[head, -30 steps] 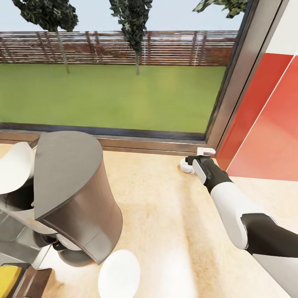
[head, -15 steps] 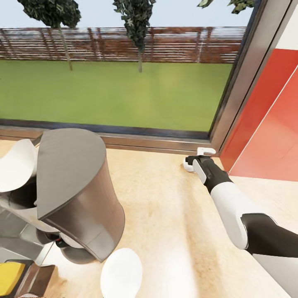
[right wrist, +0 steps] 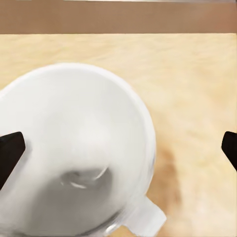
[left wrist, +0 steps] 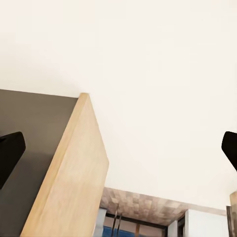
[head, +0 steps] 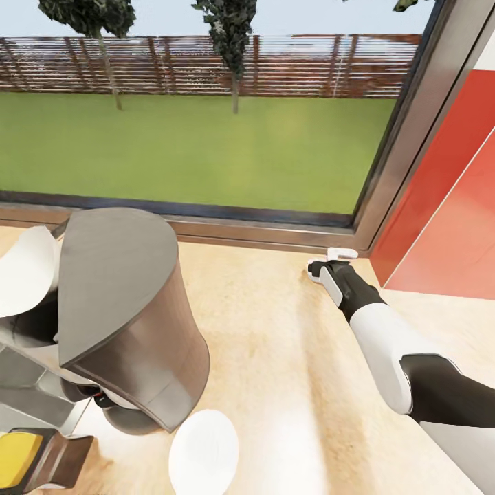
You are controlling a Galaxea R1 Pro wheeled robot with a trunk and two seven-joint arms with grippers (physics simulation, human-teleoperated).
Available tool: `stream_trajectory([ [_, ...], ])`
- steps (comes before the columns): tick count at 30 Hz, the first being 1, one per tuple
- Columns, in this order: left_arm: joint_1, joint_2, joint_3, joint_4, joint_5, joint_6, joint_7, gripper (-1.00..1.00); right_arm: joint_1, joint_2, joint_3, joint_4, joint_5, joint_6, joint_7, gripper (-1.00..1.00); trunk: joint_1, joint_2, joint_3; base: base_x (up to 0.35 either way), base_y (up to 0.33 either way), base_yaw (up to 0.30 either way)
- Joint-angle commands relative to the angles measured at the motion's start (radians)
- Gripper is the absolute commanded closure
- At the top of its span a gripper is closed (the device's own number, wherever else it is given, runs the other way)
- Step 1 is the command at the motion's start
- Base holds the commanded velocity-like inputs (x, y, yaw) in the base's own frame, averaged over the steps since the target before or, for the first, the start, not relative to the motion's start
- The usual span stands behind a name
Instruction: Set up a coffee station on the kitchen countertop: keep the coffee maker on the countertop, move the bottle of coffee from the kitchen shelf to the counter next to the coffee maker, place a paper coffee filter on top of the coffee maker, put the saucer next to the coffee maker with the coffee cup on the saucer, and place the electric kettle next to the coffee maker.
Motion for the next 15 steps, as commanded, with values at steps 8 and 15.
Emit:
stream_trajectory([
  [8, -0.001, 0.000, -0.004, 0.001, -0.003, -0.004, 0.003, -1.00, 0.000, 0.000, 0.001, -0.001, -0.011, 0.002, -0.008, -1.00, 0.000, -0.002, -0.010, 0.000, 0.000, -0.092],
  [15, -0.001, 0.000, -0.004, 0.001, -0.003, -0.004, 0.003, -1.00, 0.000, 0.000, 0.001, 0.000, -0.011, 0.002, -0.007, -1.00, 0.000, -0.002, -0.011, 0.000, 0.000, -0.028],
])
